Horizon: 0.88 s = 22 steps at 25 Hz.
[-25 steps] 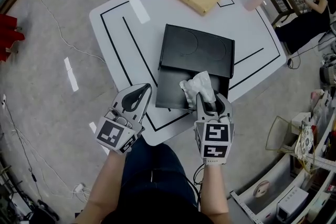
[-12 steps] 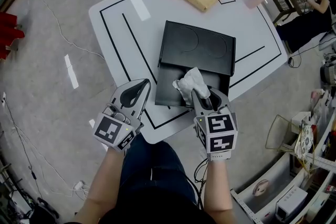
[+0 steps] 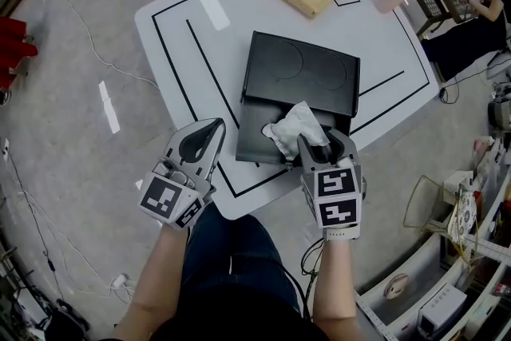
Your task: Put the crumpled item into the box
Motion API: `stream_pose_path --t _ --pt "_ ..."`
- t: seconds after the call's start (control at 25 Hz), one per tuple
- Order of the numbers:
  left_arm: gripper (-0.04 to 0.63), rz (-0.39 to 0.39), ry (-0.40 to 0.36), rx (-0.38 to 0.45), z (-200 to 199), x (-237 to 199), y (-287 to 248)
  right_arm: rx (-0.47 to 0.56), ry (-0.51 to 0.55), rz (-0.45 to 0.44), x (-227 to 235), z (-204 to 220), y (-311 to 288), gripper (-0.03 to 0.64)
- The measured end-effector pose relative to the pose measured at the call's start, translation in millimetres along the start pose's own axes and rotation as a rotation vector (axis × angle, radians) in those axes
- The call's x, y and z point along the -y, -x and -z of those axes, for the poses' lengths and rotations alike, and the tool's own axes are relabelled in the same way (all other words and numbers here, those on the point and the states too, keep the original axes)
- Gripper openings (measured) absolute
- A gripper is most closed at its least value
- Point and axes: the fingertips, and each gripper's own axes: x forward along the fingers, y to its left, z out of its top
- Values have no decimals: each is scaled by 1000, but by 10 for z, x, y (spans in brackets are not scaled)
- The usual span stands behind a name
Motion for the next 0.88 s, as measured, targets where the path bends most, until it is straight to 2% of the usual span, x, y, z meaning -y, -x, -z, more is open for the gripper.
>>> stream_pose_path --t 0.28,0.88 --pt "2 -2 7 -4 23 -4 10 -34 78 51 96 54 -38 201" --pt "2 -11 11 -6 70 -39 27 -143 215 38 125 81 -201 201"
